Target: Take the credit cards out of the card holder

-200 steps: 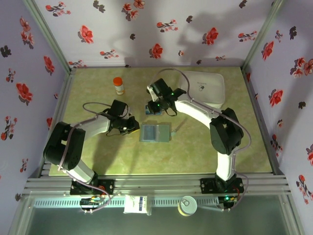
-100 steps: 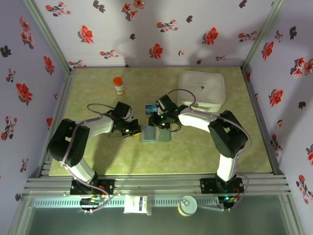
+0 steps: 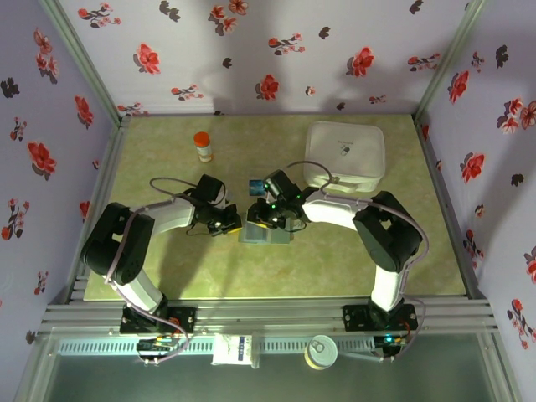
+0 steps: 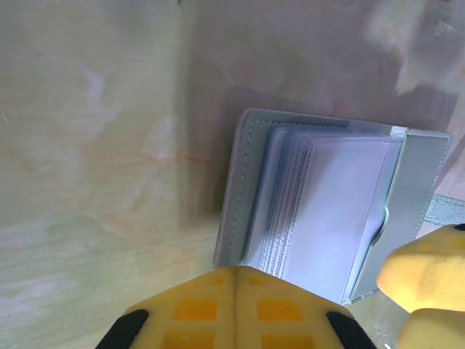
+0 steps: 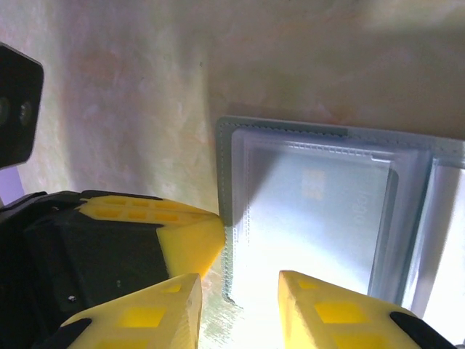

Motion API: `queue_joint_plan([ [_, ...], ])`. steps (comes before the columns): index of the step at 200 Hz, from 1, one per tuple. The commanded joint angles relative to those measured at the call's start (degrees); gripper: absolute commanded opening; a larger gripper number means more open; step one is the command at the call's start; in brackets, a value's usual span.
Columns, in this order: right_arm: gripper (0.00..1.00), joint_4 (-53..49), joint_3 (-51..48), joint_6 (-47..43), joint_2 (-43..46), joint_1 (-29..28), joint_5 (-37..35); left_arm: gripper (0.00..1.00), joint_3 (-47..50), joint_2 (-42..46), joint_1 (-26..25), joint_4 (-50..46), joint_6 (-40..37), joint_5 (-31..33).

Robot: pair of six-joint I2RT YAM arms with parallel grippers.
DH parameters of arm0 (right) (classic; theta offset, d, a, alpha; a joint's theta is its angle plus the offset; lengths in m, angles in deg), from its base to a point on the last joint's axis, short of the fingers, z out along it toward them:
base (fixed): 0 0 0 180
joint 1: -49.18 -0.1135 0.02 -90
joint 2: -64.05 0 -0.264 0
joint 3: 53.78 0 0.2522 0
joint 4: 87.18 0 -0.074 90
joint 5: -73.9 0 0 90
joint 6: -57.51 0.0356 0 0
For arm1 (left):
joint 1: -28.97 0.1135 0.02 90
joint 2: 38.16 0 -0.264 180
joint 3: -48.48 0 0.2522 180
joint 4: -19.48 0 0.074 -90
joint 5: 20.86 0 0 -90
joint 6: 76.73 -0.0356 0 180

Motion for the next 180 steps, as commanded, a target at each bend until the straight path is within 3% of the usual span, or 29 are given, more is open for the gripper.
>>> queue_joint_plan([
  [1, 0.33, 0.4, -1.5, 1.4, 1.7, -0.5, 0.1, 0.01, 0.8, -1.1, -0.4, -1.1, -0.3, 0.6],
  [180, 0.28, -5.3, -2.7, -2.8, 1.9, -0.1, -4.8, 0.00, 1.1, -1.6, -0.3, -2.3, 0.0, 2.0],
])
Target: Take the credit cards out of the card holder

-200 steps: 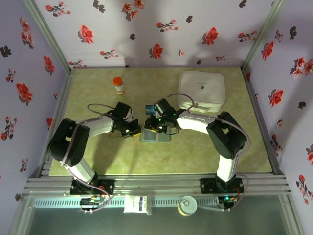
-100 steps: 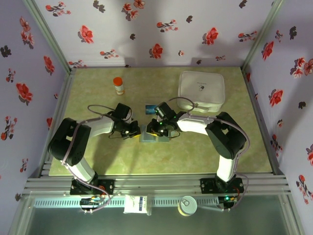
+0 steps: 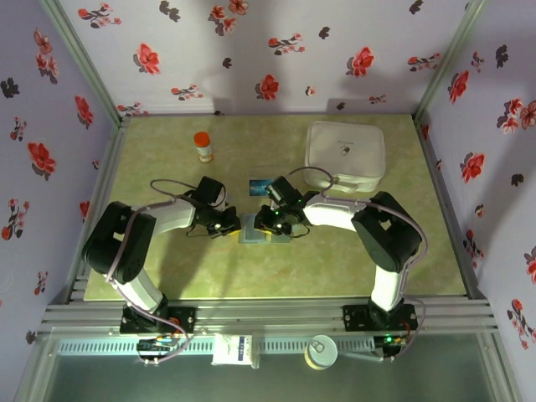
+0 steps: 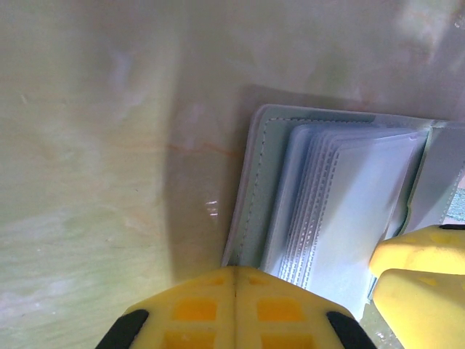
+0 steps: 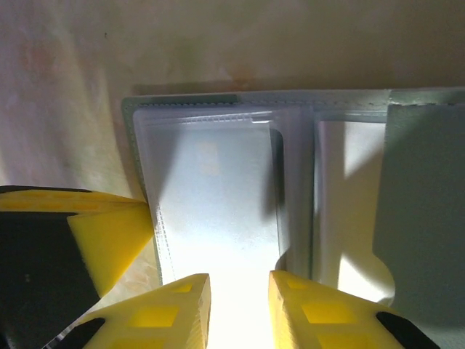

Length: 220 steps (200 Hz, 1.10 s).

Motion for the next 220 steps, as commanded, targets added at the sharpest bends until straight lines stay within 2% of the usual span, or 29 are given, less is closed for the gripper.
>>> queue_joint_plan([
  [1, 0.28, -3.0, -0.1, -1.7, 1.9, 0.0, -2.2, 0.00, 0.3, -1.0, -0.3, -2.3, -0.1, 1.5],
  [88, 0.24, -2.8, -0.9, -2.2, 2.2, 0.7, -2.4, 0.01, -1.3, 0.0, -0.3, -3.9, -0.8, 1.5],
  [122, 0.18, -3.1, -1.0, -2.4, 2.0, 1.0, -2.9, 0.01, -2.6, 0.6, -0.3, -5.0, -1.1, 1.2],
  [140, 0.18, -3.1, -1.0, -2.1, 2.5, 0.9, -2.8, 0.01, -2.6, 1.1, -0.3, -4.1, -0.6, -0.4],
  [220, 0.19, 3.7, -1.3, 0.0, 1.2, 0.7, 2.7, 0.01, -2.2, -0.8, -1.5, -3.0, -0.4, -1.4],
])
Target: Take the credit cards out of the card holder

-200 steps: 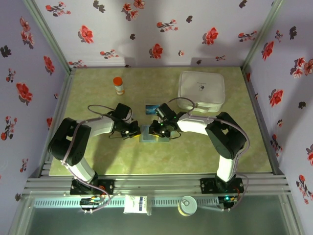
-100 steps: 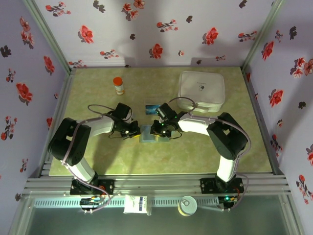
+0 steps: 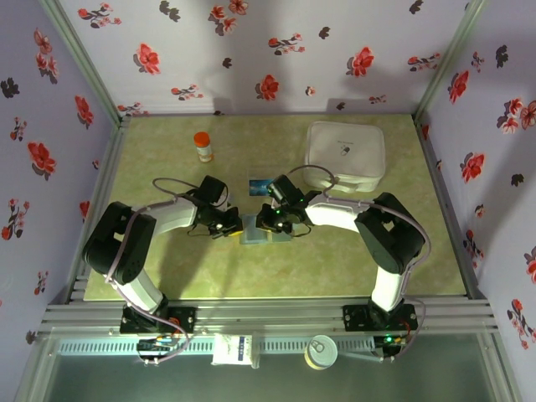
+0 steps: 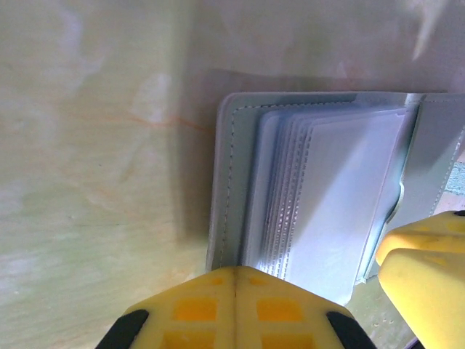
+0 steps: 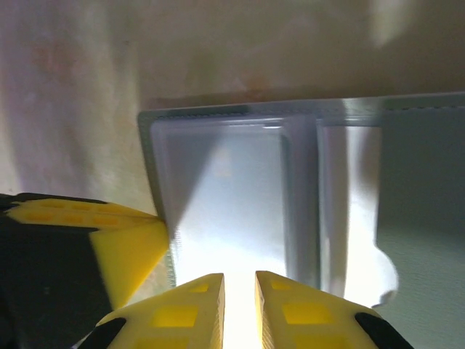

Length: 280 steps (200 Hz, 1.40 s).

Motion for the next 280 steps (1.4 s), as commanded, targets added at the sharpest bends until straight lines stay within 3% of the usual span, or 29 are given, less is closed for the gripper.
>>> queue_joint_plan([
  [1, 0.19, 2.5, -0.8, 1.3, -0.1, 0.1, 2.2, 0.01, -0.9, -1.0, -0.4, -0.5, -0.4, -0.6],
  [119, 0.18, -3.9, -0.5, -1.6, -1.5, 0.4, -2.4, 0.00, -1.9, -1.7, -0.4, -4.2, -2.7, 3.3],
  [209, 0.17, -2.1, -2.6, -1.1, -0.9, 1.4, -2.0, 0.00, -4.0, 0.3, -0.4, -6.2, -3.1, 3.8],
  [280, 0.15, 1.7, -5.1, 0.3, -0.6, 1.9, -0.8, 0.10, -6.7, 3.6, -2.1, -5.6, -1.3, 0.1],
])
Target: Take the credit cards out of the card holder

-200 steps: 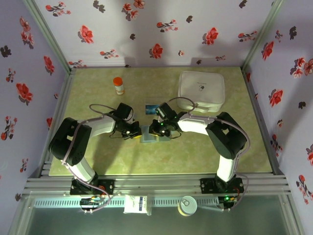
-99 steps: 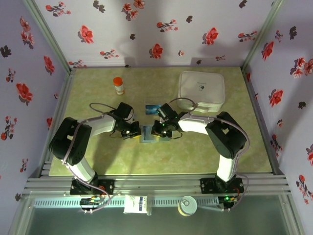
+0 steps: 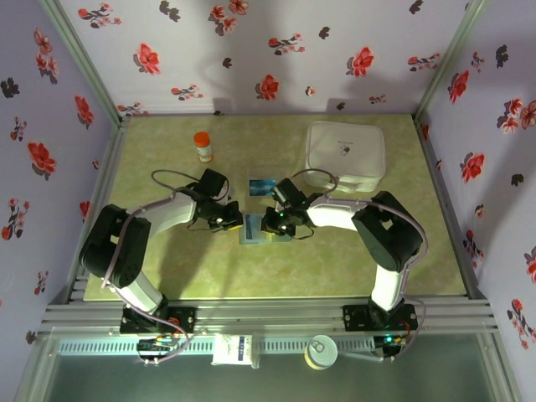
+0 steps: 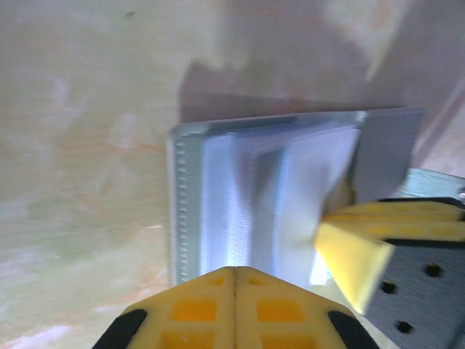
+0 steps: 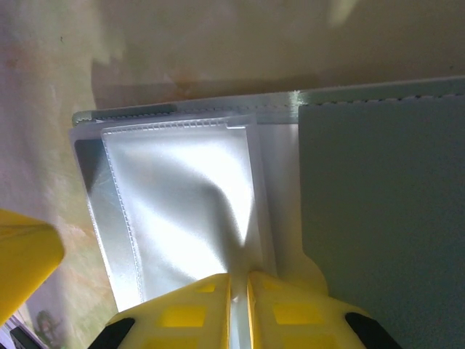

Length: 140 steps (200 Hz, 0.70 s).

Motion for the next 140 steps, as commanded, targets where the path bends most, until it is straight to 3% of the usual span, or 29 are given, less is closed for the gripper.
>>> queue_joint_plan([
  [1, 0.15, 0.3, -2.1, 0.9, 0.4, 0.5, -0.5, 0.10, -2.1, 1.3, -1.5, -0.7, 0.4, -2.0],
  [64, 0.15, 1.5, -2.6, 1.3, 0.5, 0.7, 0.1, 0.23, -2.6, -2.0, -3.3, 0.8, 1.7, -1.9],
  [140, 0.15, 2.8, -3.4, 1.9, 0.7, 0.8, 0.7, 0.24, -2.4, -5.3, -3.8, 3.8, 3.6, -3.0],
])
